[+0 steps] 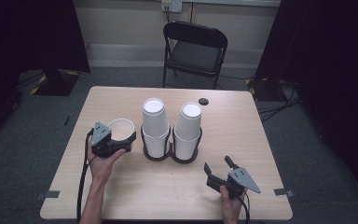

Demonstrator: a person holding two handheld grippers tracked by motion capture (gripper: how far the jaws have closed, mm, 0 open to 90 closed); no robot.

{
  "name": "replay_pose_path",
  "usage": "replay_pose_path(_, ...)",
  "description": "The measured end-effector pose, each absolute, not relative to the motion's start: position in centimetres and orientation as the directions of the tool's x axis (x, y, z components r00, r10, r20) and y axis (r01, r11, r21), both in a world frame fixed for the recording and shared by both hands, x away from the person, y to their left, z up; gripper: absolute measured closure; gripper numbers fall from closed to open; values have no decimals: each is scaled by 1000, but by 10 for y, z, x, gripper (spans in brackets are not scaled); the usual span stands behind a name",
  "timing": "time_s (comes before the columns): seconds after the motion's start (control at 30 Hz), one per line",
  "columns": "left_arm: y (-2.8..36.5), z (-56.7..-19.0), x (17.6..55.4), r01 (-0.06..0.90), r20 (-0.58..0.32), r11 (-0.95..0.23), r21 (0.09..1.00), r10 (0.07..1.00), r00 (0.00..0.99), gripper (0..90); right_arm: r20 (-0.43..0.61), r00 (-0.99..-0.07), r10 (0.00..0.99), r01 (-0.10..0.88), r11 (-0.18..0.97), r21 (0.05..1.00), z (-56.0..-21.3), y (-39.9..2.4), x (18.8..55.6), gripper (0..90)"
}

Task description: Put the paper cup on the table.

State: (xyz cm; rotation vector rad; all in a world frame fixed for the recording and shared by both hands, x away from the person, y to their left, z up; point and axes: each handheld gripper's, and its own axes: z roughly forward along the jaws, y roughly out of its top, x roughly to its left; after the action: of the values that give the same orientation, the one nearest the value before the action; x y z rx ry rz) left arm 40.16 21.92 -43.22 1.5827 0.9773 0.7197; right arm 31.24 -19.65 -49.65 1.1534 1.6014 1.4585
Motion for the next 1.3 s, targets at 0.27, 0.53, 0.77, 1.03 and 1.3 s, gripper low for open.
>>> replay_pose_path(0.27, 221, -440, 425, 257, -70, -54, 965, 891, 448, 91, 65, -396, 916, 170, 3, 985, -496, -195, 314, 132)
replay_pose_path(0.53, 216, -447, 436, 267, -76, -53, 962, 890, 450, 87, 66, -397, 915, 170, 3, 985, -496, -195, 314, 133)
replay_pose_path(0.77, 215, -458, 440, 278, -85, -48, 959, 890, 447, 77, 64, -403, 913, 174, 8, 985, -496, -195, 314, 137)
replay_pose_path(1.03, 213, -467, 442, 293, -70, -77, 953, 885, 461, 74, 65, -409, 910, 177, 10, 984, -496, -195, 314, 140)
replay_pose_path(1.3, 210, -473, 443, 308, -37, -121, 944, 886, 461, 73, 73, -416, 907, 181, 4, 983, -496, -196, 314, 141)
